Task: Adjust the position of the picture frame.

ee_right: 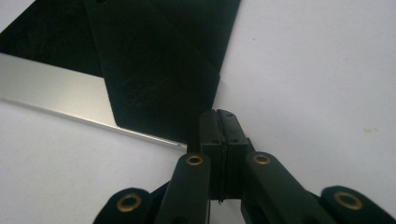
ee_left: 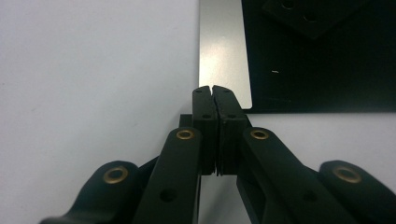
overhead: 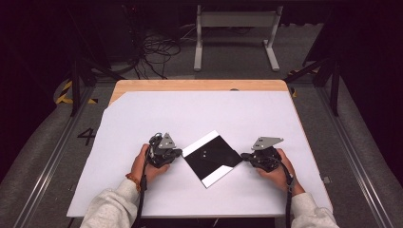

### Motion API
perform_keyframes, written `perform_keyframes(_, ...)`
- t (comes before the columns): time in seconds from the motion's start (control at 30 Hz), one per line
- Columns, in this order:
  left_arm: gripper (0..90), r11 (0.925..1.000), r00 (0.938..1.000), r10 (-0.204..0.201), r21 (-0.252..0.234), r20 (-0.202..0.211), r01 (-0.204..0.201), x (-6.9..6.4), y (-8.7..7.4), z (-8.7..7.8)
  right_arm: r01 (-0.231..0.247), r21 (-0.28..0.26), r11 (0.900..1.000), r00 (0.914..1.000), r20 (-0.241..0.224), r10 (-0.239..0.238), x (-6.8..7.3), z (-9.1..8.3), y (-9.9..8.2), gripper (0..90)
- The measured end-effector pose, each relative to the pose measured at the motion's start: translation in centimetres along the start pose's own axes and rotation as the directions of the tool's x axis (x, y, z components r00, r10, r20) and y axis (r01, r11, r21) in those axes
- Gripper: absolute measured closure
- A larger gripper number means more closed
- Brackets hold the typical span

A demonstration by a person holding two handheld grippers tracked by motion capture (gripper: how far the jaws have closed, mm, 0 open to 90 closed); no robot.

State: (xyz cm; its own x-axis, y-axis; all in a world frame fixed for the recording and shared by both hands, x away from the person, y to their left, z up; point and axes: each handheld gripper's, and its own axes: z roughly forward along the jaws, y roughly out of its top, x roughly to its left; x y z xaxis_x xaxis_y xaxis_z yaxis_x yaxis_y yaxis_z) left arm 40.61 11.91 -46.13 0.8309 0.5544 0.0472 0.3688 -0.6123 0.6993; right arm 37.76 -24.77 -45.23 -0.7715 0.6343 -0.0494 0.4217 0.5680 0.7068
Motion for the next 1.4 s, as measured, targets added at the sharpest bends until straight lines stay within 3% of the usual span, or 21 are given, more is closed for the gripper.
perform_keyframes(0.2,87.8,0.9999,0.9998,-0.017,-0.002,-0.011,0.017,0.1,0.0,0.0,0.003,-0.004,1.0,0.9999,-0.016,-0.003,1.0,-0.3,-0.3,90.0)
perform_keyframes(0.33,87.4,0.9998,0.9994,-0.018,0.006,0.03,0.018,-0.4,-0.1,-0.3,0.025,0.0,0.9997,0.999,-0.037,-0.025,2.0,-0.4,-0.4,90.0)
perform_keyframes(0.4,87.1,0.9999,0.9983,0.0,0.013,0.058,0.0,-1.4,-0.2,-0.5,0.031,0.004,0.9995,0.9988,-0.037,-0.031,2.3,-0.5,-0.4,90.0)
perform_keyframes(0.67,86.3,0.9997,0.9964,0.017,0.017,0.083,-0.018,-2.5,-1.0,-1.3,0.03,0.003,0.9996,0.9974,-0.066,-0.029,3.1,-0.8,-0.7,90.0)
perform_keyframes(0.83,88.0,0.9998,0.9961,0.02,0.003,0.086,-0.02,-2.5,-0.6,-0.9,0.022,0.009,0.9997,0.9947,-0.101,-0.021,3.8,-1.3,-1.1,90.0)
perform_keyframes(0.87,87.9,0.9998,0.996,0.017,0.001,0.087,-0.018,-2.5,-0.6,-0.8,0.012,0.008,0.9999,0.9868,-0.162,-0.011,4.1,-1.3,-1.2,90.0)
perform_keyframes(0.9,87.9,0.9997,0.9961,0.024,-0.006,0.085,-0.024,-2.4,-0.6,-0.7,0.016,0.004,0.9999,0.987,-0.16,-0.016,4.4,-1.3,-1.3,90.0)
perform_keyframes(0.97,86.0,0.9997,0.9964,0.025,-0.008,0.081,-0.024,-2.3,-0.5,-0.6,0.069,0.02,0.9974,0.9924,-0.104,-0.067,5.4,-1.4,-1.0,90.0)
perform_keyframes(1.03,85.3,0.9997,0.9967,0.023,-0.005,0.077,-0.023,-2.3,-0.5,-0.6,0.088,0.028,0.9957,0.9922,-0.092,-0.085,5.5,-1.5,-0.9,90.0)
perform_keyframes(1.13,85.2,0.9995,0.9971,0.033,-0.005,0.068,-0.033,-2.3,-0.5,-0.6,0.046,0.002,0.9989,0.9954,-0.083,-0.046,4.8,-1.6,-1.3,90.0)
perform_keyframes(1.23,85.2,0.9992,0.9973,0.041,-0.005,0.061,-0.041,-2.3,-0.3,-0.5,0.045,0.004,0.999,0.9976,-0.052,-0.045,4.3,-1.8,-1.4,90.0)
perform_keyframes(1.27,85.2,0.9991,0.9976,0.041,-0.005,0.056,-0.041,-2.3,-0.3,-0.4,0.046,0.007,0.9989,0.9988,-0.02,-0.046,4.1,-1.9,-1.5,90.0)
perform_keyframes(1.4,85.8,0.9994,0.998,0.033,-0.01,0.055,-0.033,-2.1,-0.1,-0.1,-0.004,-0.021,0.9998,1.0,0.009,0.004,3.2,-1.8,-1.9,90.0)
